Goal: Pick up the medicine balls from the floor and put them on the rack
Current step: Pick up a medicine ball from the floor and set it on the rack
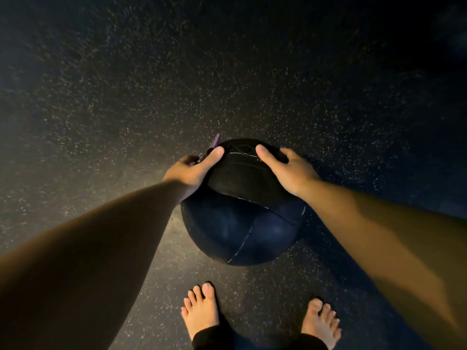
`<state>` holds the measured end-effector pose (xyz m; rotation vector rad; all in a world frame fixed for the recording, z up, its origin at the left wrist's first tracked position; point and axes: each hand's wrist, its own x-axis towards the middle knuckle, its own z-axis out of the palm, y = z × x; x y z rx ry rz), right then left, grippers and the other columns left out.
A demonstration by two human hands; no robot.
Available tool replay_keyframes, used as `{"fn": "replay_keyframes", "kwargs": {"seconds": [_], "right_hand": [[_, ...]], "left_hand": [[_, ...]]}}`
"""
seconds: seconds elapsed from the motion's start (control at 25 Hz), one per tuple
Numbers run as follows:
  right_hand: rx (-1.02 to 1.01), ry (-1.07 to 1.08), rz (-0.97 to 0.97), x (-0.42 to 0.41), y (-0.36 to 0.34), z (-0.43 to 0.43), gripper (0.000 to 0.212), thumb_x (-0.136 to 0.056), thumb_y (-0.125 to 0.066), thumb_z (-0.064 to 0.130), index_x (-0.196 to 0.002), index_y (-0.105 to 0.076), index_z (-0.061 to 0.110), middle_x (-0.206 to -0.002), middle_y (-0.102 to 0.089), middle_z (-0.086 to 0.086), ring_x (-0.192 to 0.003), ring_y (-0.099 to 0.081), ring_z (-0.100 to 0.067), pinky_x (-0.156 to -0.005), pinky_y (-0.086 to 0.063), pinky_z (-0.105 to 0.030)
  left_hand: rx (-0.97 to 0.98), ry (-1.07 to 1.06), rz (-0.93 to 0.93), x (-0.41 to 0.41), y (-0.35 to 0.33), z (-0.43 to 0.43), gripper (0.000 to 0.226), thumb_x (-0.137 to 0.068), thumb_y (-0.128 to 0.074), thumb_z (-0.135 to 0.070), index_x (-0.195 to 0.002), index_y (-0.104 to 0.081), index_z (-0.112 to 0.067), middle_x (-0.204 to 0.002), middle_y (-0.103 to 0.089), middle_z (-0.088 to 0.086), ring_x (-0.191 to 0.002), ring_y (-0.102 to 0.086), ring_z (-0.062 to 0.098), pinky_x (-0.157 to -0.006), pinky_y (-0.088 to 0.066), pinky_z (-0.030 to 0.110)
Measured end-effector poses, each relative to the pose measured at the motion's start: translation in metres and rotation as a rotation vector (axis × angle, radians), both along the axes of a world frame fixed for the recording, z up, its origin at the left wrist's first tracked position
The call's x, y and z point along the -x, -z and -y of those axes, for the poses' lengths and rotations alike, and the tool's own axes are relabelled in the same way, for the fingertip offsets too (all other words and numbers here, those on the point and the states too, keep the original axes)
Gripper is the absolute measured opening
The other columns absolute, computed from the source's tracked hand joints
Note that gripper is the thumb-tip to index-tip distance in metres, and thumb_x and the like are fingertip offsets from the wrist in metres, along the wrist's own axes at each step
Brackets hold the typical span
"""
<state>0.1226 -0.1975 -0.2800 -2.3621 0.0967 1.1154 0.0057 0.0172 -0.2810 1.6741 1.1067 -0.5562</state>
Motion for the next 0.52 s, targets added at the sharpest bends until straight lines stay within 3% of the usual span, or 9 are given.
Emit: {"fn": "replay_keyframes", "kwargs": {"seconds": [0.08,0.12,0.16,0.2,0.24,0.32,0.36,0.48,0.52], "right_hand": [[-0.035,0.042,-0.013,-0.001,0.003,-0.002,0.125,-0.053,-0.038,0.106,-0.157,-0.036,0.037,-0.159,-0.042,-0.006,-0.141,-0.045,-0.033,-0.113,-0.039,-0.051],[-0.041,0.046,-0.013,-0.001,0.003,-0.002,0.125,-0.053,-0.038,0.106,-0.157,-0.036,0.038,-0.159,-0.042,-0.006,-0.141,-0.045,-0.033,-0.113,-0.039,-0.051],[-0.040,0.046,-0.015,0.000,0.002,-0.001,0.124,-0.053,-0.038,0.107,-0.157,-0.036,0.039,-0.159,-0.042,-0.006,-0.141,-0.045,-0.033,-0.113,-0.040,-0.052],[-0.044,0.044,-0.011,0.002,0.002,-0.001,0.124,-0.053,-0.038,0.107,-0.157,-0.036,0.039,-0.159,-0.042,-0.005,-0.141,-0.044,-0.033,-0.112,-0.040,-0.052],[-0.048,0.046,-0.003,0.004,0.001,0.000,0.123,-0.054,-0.038,0.107,-0.157,-0.035,0.039,-0.160,-0.041,-0.005,-0.142,-0.044,-0.033,-0.112,-0.040,-0.052],[-0.067,0.054,0.005,0.006,0.000,0.000,0.121,-0.056,-0.040,0.105,-0.158,-0.035,0.040,-0.162,-0.038,-0.005,-0.144,-0.042,-0.034,-0.112,-0.039,-0.051],[-0.075,0.058,0.002,0.007,-0.001,0.001,0.119,-0.057,-0.041,0.103,-0.158,-0.035,0.040,-0.162,-0.037,-0.004,-0.144,-0.041,-0.033,-0.112,-0.038,-0.051],[-0.108,0.105,-0.002,0.011,0.000,0.007,0.116,-0.058,-0.042,0.098,-0.158,-0.037,0.038,-0.163,-0.038,-0.004,-0.145,-0.040,-0.032,-0.112,-0.037,-0.048],[-0.114,0.119,0.001,0.012,0.002,0.009,0.117,-0.058,-0.042,0.098,-0.157,-0.038,0.037,-0.163,-0.039,-0.004,-0.145,-0.041,-0.032,-0.112,-0.036,-0.048]], "left_hand": [[0.125,-0.076,0.008,-0.002,-0.006,-0.005,0.073,-0.069,-0.070,-0.090,-0.105,-0.081,-0.027,-0.092,-0.083,-0.005,-0.103,-0.079,0.023,-0.090,-0.060,0.022],[0.176,-0.104,0.021,-0.001,-0.005,-0.005,0.049,-0.088,-0.066,-0.073,-0.099,-0.076,-0.026,-0.074,-0.081,-0.010,-0.087,-0.081,0.011,-0.069,-0.057,0.010],[0.170,-0.088,0.031,0.002,-0.011,-0.001,0.035,-0.100,-0.058,-0.058,-0.096,-0.070,-0.026,-0.059,-0.074,-0.013,-0.066,-0.076,0.000,-0.049,-0.050,0.006],[0.214,-0.106,0.044,0.008,-0.015,0.004,0.032,-0.103,-0.054,-0.053,-0.097,-0.067,-0.025,-0.055,-0.072,-0.015,-0.057,-0.072,-0.003,-0.042,-0.045,0.007],[0.252,-0.112,0.032,0.012,-0.008,0.006,0.035,-0.099,-0.057,-0.056,-0.106,-0.069,-0.024,-0.064,-0.076,-0.013,-0.068,-0.075,-0.001,-0.046,-0.047,0.009],[0.301,-0.261,0.051,0.010,-0.013,0.005,0.075,-0.074,-0.071,-0.074,-0.130,-0.069,-0.023,-0.098,-0.082,-0.004,-0.098,-0.076,0.014,-0.062,-0.052,0.016],[0.327,-0.305,0.048,0.013,-0.015,0.006,0.084,-0.068,-0.073,-0.078,-0.134,-0.067,-0.025,-0.107,-0.080,-0.001,-0.097,-0.075,0.015,-0.063,-0.052,0.018],[0.277,-0.316,0.001,0.034,-0.012,0.018,0.059,-0.092,-0.054,-0.071,-0.129,-0.064,-0.026,-0.098,-0.071,-0.005,-0.078,-0.065,0.006,-0.059,-0.048,0.025],[0.274,-0.284,-0.030,0.048,-0.013,0.033,0.077,-0.088,-0.047,-0.082,-0.133,-0.062,-0.021,-0.102,-0.070,-0.001,-0.084,-0.063,0.010,-0.067,-0.048,0.028]]}}
